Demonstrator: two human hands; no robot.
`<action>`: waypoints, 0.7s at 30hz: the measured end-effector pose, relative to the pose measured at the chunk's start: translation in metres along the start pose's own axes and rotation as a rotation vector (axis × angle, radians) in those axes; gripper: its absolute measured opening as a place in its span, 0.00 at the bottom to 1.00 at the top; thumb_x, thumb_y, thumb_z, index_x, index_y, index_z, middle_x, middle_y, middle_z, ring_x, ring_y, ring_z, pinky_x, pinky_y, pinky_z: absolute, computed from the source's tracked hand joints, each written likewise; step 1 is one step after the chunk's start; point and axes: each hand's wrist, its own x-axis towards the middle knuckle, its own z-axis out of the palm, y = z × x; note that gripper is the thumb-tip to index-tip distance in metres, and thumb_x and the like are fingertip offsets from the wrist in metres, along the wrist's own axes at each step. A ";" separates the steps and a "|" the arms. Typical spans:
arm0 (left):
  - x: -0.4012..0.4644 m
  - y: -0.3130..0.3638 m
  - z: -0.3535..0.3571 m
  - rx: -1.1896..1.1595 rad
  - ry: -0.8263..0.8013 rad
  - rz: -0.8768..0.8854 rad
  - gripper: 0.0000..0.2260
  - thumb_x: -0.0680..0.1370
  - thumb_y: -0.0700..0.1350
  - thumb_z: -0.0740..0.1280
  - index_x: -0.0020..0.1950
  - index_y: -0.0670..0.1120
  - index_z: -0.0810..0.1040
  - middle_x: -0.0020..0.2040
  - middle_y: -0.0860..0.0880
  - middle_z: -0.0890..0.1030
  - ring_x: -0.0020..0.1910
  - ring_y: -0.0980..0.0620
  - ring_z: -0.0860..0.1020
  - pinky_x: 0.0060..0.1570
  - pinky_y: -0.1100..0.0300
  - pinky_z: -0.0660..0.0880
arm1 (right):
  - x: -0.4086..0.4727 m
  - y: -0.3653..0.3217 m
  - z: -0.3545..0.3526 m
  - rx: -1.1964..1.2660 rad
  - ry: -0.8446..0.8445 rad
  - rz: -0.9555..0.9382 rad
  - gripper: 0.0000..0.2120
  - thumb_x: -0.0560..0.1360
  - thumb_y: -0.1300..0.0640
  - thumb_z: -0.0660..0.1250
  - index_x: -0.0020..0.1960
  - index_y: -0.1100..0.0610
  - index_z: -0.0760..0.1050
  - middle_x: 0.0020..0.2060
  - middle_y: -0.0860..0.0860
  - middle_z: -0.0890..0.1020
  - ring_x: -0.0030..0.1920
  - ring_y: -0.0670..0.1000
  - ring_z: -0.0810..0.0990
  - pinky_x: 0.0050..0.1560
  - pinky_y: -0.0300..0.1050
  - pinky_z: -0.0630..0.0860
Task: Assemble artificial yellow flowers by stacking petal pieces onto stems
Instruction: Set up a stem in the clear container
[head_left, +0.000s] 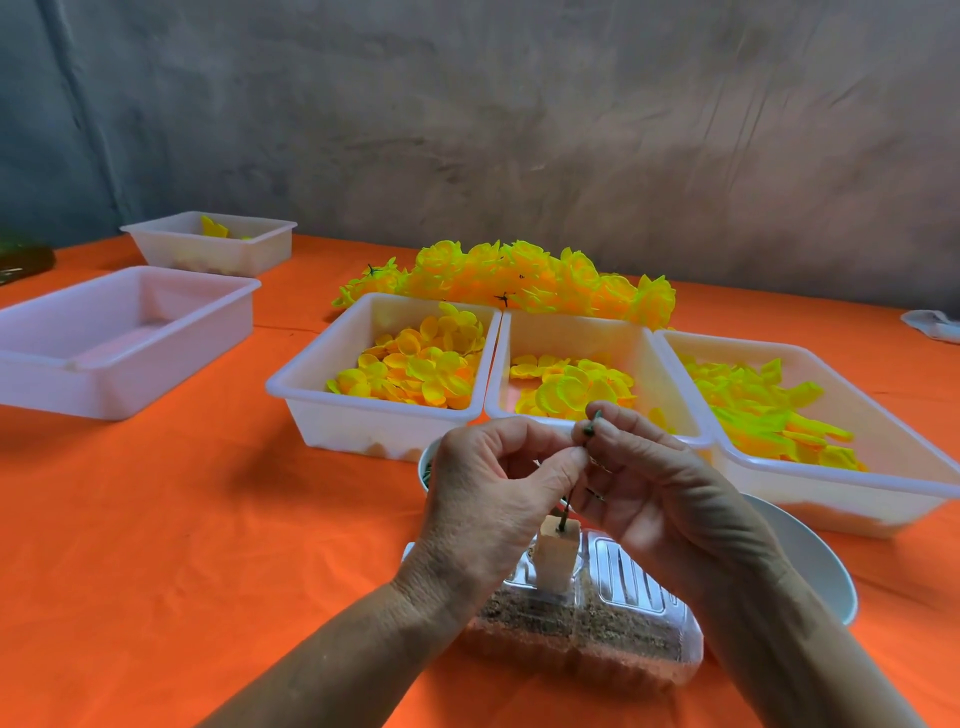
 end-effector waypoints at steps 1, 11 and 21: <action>0.000 0.000 0.000 0.000 0.003 0.000 0.03 0.70 0.36 0.73 0.38 0.42 0.83 0.35 0.44 0.84 0.32 0.56 0.80 0.31 0.67 0.75 | 0.000 0.000 0.000 0.002 0.000 -0.003 0.06 0.59 0.62 0.71 0.35 0.54 0.83 0.34 0.52 0.83 0.34 0.47 0.81 0.40 0.40 0.77; 0.000 -0.002 0.001 0.012 0.008 0.013 0.02 0.70 0.38 0.74 0.38 0.43 0.83 0.35 0.44 0.84 0.33 0.55 0.80 0.33 0.66 0.76 | -0.002 0.001 -0.002 -0.046 -0.011 -0.063 0.09 0.56 0.60 0.73 0.36 0.55 0.84 0.34 0.51 0.83 0.36 0.47 0.82 0.43 0.41 0.77; 0.000 -0.002 -0.001 0.001 -0.006 0.024 0.02 0.70 0.40 0.74 0.38 0.43 0.83 0.36 0.42 0.84 0.33 0.51 0.80 0.33 0.63 0.77 | -0.008 -0.002 -0.005 -0.426 -0.072 -0.429 0.15 0.57 0.50 0.81 0.42 0.52 0.84 0.37 0.50 0.85 0.40 0.48 0.83 0.43 0.40 0.79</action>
